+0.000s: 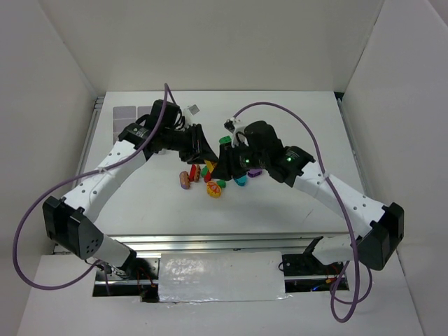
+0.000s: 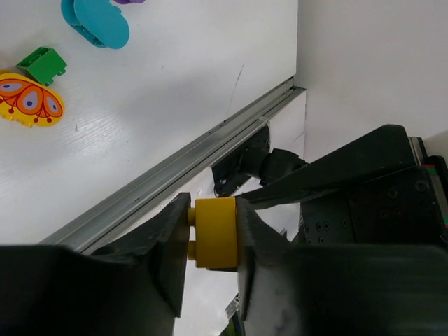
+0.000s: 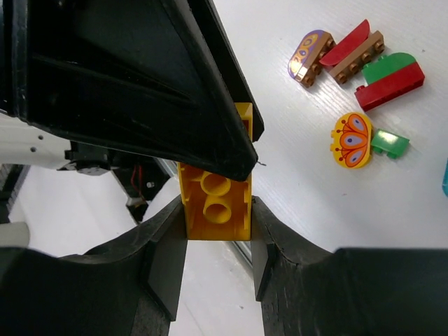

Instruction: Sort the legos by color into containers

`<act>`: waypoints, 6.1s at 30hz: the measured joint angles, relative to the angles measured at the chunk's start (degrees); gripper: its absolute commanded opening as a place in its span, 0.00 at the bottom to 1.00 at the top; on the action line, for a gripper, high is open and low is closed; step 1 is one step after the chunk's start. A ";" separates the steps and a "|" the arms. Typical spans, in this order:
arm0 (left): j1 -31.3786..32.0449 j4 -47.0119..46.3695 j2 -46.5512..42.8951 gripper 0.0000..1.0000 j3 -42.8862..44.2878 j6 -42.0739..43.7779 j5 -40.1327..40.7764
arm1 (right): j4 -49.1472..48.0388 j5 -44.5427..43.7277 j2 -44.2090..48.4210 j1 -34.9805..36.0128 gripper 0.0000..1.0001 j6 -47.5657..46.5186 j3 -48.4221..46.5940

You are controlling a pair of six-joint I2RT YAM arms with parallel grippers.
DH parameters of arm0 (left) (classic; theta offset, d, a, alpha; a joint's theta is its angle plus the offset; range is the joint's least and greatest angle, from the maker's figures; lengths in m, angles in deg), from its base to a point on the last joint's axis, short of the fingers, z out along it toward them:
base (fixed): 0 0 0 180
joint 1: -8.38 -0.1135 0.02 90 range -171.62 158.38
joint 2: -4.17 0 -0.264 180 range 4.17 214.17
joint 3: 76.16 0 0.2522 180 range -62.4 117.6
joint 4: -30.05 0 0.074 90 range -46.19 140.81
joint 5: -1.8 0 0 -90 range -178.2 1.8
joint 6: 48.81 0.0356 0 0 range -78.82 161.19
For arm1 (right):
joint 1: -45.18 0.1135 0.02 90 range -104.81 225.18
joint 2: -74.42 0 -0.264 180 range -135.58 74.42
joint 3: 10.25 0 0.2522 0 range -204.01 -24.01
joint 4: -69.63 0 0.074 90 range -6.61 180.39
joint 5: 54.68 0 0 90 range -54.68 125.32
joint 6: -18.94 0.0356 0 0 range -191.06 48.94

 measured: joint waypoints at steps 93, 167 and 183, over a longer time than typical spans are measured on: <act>-22.36 -42.53 27.47 0.46 4.11 11.96 64.48 | 10.38 -7.78 18.45 -5.05 1.00 2.36 7.91; -22.43 13.75 -10.49 0.99 4.96 16.94 38.69 | -2.34 -19.50 -31.98 6.14 0.17 -0.70 0.35; -8.48 4.55 -2.69 0.97 7.52 5.27 8.00 | -1.97 -14.19 -1.60 6.32 0.00 2.60 -2.23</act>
